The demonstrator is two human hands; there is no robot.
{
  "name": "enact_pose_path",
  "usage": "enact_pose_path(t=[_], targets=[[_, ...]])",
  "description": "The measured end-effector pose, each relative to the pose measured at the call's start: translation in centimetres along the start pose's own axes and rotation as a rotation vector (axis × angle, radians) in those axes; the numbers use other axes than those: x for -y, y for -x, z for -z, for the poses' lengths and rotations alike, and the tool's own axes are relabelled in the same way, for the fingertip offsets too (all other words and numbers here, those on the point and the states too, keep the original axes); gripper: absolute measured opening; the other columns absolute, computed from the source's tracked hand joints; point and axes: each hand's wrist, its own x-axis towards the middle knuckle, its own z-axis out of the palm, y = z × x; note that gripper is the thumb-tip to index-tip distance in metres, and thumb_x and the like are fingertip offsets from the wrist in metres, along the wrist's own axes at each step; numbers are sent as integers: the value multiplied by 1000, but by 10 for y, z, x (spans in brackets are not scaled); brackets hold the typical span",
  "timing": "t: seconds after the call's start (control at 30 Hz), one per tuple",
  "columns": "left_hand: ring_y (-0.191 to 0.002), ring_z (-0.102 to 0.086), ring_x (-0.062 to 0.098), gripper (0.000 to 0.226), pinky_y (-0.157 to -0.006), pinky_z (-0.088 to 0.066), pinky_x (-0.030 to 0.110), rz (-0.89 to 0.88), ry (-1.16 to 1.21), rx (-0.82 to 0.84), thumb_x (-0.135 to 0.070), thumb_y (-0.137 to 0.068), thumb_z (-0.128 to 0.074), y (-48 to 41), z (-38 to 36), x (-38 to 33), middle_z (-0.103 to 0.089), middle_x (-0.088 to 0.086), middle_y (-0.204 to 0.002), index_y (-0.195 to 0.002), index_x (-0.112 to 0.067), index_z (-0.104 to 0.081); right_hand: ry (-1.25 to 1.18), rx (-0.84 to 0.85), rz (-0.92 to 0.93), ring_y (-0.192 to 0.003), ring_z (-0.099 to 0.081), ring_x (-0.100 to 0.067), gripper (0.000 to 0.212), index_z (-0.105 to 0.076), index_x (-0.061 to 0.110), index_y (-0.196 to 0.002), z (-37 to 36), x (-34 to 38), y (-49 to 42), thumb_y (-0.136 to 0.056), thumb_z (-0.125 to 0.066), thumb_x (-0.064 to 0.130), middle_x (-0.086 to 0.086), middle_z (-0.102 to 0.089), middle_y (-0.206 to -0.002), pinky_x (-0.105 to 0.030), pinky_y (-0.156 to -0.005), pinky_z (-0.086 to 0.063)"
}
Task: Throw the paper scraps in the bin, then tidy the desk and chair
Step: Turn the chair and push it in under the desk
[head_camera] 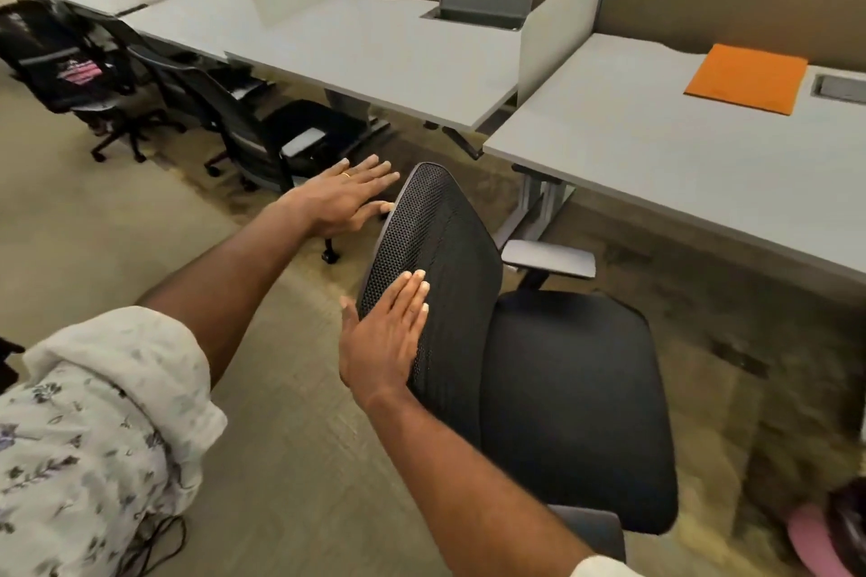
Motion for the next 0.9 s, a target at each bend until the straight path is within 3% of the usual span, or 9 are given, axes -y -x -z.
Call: enact_pose_path(t=[0.13, 0.43, 0.6, 0.77, 0.9], targets=[[-157, 6, 12, 67, -129, -2, 46, -16, 12, 18, -57, -103, -22, -12, -8, -4, -5, -3, -170, -162, -27, -9, -18, -33, 47, -154, 19, -28, 84, 15, 3, -156, -2, -4, -5, -103, -34, 45, -16, 23, -164, -44, -128, 1], [-158, 2, 16, 64, -130, -6, 43, -87, 79, 112, -48, -106, -28, -35, -23, -34, -8, 1, -170, -161, -19, -16, -77, 27, 115, -153, 24, -22, 88, 18, 8, -156, 11, -44, 15, -99, -32, 53, -10, 28, -164, -40, -127, 6], [-157, 2, 14, 66, -130, -5, 40, -116, 59, 91, -53, -104, -22, -26, -43, -27, -9, -1, -170, -161, -19, -20, -79, 151, 177, -151, 29, -17, 87, 22, 12, -156, 23, -72, 54, -100, -26, 58, -4, 33, -162, -38, -127, 8], [-156, 3, 8, 86, -130, -4, 39, -208, -11, 56, -70, -94, 7, -7, -61, -21, -12, -5, -169, -160, -21, -19, -84, 294, 244, -149, 33, -12, 89, 23, 17, -156, 51, -107, 92, -99, -27, 65, 3, 35, -162, -36, -126, 10], [-157, -1, 5, 77, -130, -1, 38, -350, 82, 54, -64, -99, 3, 20, -73, -40, -17, -8, -168, -159, -23, -23, -87, 420, 233, -146, 35, -6, 97, 23, 22, -156, 79, -138, 123, -94, -31, 73, 10, 37, -160, -33, -124, 12]])
